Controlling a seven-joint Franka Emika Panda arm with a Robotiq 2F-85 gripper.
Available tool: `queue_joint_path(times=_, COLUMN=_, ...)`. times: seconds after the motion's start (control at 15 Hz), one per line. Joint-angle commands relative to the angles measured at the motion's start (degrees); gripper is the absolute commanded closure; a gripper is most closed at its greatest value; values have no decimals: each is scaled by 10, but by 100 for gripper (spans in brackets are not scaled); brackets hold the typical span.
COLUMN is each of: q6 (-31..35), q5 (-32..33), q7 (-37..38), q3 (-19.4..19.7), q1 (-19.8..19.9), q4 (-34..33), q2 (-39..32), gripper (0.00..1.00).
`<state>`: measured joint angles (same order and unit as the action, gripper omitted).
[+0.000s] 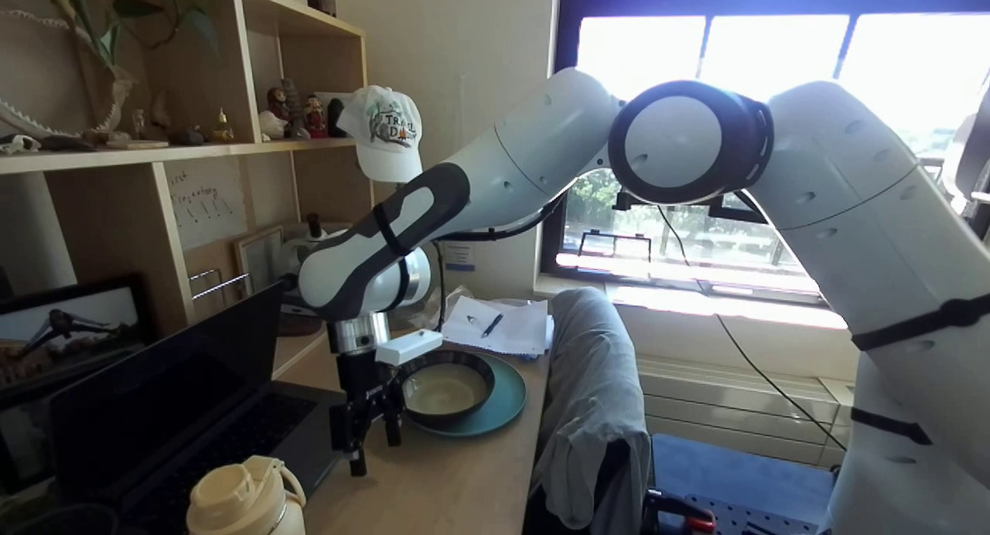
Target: Put the fork on the desk
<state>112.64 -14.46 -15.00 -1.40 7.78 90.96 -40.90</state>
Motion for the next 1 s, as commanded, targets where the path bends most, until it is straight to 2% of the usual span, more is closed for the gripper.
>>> queue_joint_path(times=0.0, q6=-8, q5=31, q7=53, q3=22, q1=-5, q4=-8, q2=31, gripper=0)
queue_joint_path(times=0.4, q6=-6, q5=74, q7=116, q3=43, q1=-12, q4=-22, q2=56, gripper=0)
queue_joint_path(times=0.93, q6=3, q5=116, q7=181, q3=64, q1=-18, q4=-9, q2=48, gripper=0)
